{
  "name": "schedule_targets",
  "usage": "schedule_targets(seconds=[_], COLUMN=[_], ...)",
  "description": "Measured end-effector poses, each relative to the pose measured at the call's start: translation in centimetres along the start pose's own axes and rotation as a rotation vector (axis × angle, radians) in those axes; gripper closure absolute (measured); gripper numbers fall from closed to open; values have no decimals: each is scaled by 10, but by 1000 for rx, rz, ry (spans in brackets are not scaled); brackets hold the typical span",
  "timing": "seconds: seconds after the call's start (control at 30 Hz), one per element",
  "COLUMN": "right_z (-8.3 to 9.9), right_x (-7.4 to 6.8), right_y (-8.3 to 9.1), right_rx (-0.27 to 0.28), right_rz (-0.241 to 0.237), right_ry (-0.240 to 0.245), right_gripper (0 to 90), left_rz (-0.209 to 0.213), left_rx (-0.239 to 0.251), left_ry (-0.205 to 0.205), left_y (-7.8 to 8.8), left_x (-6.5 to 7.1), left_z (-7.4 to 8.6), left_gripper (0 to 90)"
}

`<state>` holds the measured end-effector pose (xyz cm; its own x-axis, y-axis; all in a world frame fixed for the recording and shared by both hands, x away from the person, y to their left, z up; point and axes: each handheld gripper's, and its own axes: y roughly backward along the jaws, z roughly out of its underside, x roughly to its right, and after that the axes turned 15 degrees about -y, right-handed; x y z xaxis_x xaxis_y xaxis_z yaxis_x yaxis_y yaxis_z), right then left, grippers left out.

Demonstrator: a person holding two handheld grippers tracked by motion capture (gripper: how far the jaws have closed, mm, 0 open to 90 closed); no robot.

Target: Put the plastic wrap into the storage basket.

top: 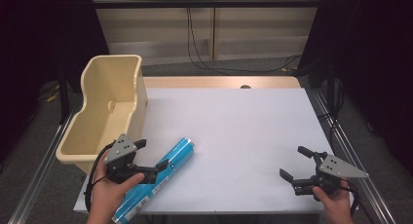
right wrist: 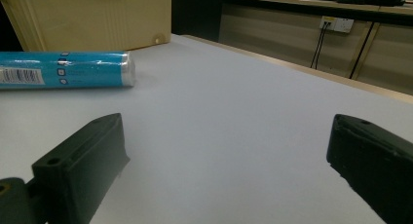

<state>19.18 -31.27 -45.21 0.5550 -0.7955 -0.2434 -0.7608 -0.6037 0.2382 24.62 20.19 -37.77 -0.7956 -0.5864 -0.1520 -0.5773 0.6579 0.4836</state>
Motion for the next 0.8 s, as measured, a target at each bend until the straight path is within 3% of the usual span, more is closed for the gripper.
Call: schedule_targets(seconds=[0.17, 0.2, 0.4, 0.5, 0.67, 0.8], right_z=[0, 0, 0, 1, 1, 1], right_x=[0, 0, -1, -1, -1, -1], right_y=[0, 0, -1, -1, -1, -1], right_rx=[-2, -4, -10, -15, -20, -21], right_rz=[-4, -6, -6, -6, -5, -7], right_ry=[2, 0, 3, 6, 9, 9], right_gripper=[5, 5, 5, 4, 4, 4], left_rz=[22, 31, 69, 103, 112, 148], left_rx=[-49, -82, -157, -187, -257, -319], left_ry=[-9, -29, -73, -63, -61, -38], left_y=[-2, -3, -10, -16, -27, -33], left_x=[-1, 0, 0, 1, 2, 1], left_z=[-4, -5, -10, -11, -9, -10], left_gripper=[38, 38, 38, 40, 42, 45])
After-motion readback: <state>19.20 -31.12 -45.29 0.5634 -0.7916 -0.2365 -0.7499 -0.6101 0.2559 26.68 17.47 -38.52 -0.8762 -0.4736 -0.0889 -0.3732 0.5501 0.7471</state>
